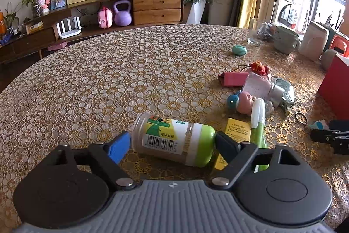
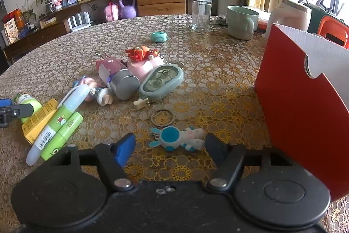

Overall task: Organize rigid objects
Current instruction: 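Close the left tool on the toothpick jar while the right tool grasps the robot keychain, then carry the toothpick jar and robot keychain over the red box with both tools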

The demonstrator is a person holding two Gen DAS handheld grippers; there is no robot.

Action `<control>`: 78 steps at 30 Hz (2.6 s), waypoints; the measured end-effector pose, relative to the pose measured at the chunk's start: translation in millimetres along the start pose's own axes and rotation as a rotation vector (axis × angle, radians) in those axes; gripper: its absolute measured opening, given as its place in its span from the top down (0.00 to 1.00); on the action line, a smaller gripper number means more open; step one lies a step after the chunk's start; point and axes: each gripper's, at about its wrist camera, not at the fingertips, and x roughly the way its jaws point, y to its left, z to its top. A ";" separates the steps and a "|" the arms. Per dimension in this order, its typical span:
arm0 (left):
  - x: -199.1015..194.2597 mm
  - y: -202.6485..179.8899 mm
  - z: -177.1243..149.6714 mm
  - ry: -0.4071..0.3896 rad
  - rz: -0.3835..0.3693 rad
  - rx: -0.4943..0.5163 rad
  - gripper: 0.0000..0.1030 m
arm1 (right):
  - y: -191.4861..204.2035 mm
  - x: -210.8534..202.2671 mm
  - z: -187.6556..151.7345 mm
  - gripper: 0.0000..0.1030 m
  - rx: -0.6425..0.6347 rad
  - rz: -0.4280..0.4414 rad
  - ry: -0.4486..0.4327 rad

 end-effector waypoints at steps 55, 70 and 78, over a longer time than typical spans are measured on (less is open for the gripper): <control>-83.0 -41.9 44.9 -0.016 -0.059 -0.006 0.18 | -28.0 -110.8 38.1 0.45 -0.032 0.116 -0.120; -83.6 -123.7 79.3 0.013 -0.167 0.083 0.39 | -97.7 -151.0 51.3 0.45 0.033 0.055 -0.192; -67.2 -162.3 15.0 0.155 -0.295 0.161 0.27 | -110.6 -153.8 40.7 0.45 0.069 0.068 -0.190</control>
